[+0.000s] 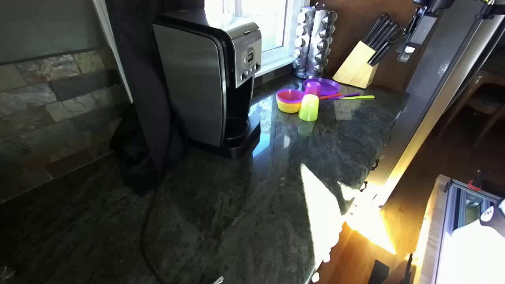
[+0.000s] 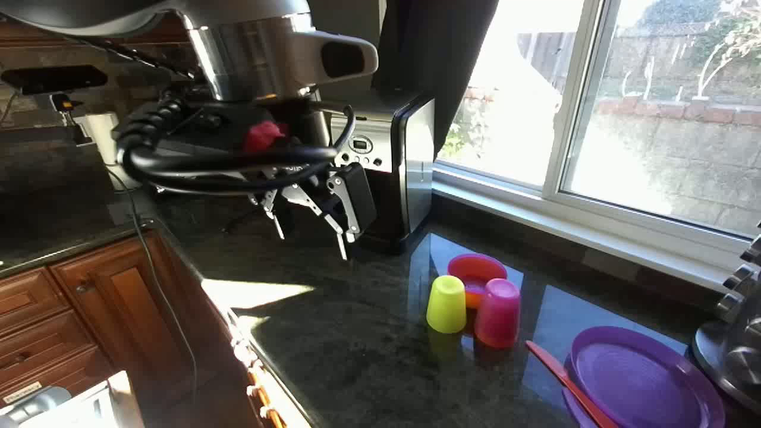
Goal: Press the second button from the left on the coffee making machine
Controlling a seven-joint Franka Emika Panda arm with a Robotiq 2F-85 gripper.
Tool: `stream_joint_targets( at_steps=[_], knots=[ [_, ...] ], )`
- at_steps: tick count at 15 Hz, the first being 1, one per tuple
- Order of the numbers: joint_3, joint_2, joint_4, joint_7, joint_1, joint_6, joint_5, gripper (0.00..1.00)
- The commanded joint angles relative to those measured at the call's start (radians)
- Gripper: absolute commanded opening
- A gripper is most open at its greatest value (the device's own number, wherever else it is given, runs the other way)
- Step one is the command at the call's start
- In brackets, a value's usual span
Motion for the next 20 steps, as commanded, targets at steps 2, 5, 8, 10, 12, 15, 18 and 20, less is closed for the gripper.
stream_joint_targets(
  at_steps=[2,5,8,10,12,15,18,20],
  knots=[
    [0.002,0.001,0.002,-0.001,-0.002,-0.003,0.002,1.0],
    [0.002,0.001,0.002,-0.001,-0.002,-0.003,0.002,1.0],
    [0.079,0.041,-0.009,0.076,0.013,0.08,-0.021,1.0],
    [0.134,0.073,-0.022,0.144,0.032,0.162,-0.006,1.0],
    [0.19,0.109,-0.031,0.216,0.052,0.249,0.012,1.0],
    [0.245,0.172,-0.033,0.294,0.084,0.364,0.039,1.0],
    [0.295,0.244,-0.032,0.374,0.089,0.479,0.032,1.0],
    [0.324,0.291,-0.035,0.406,0.08,0.552,0.002,1.0]
  ],
)
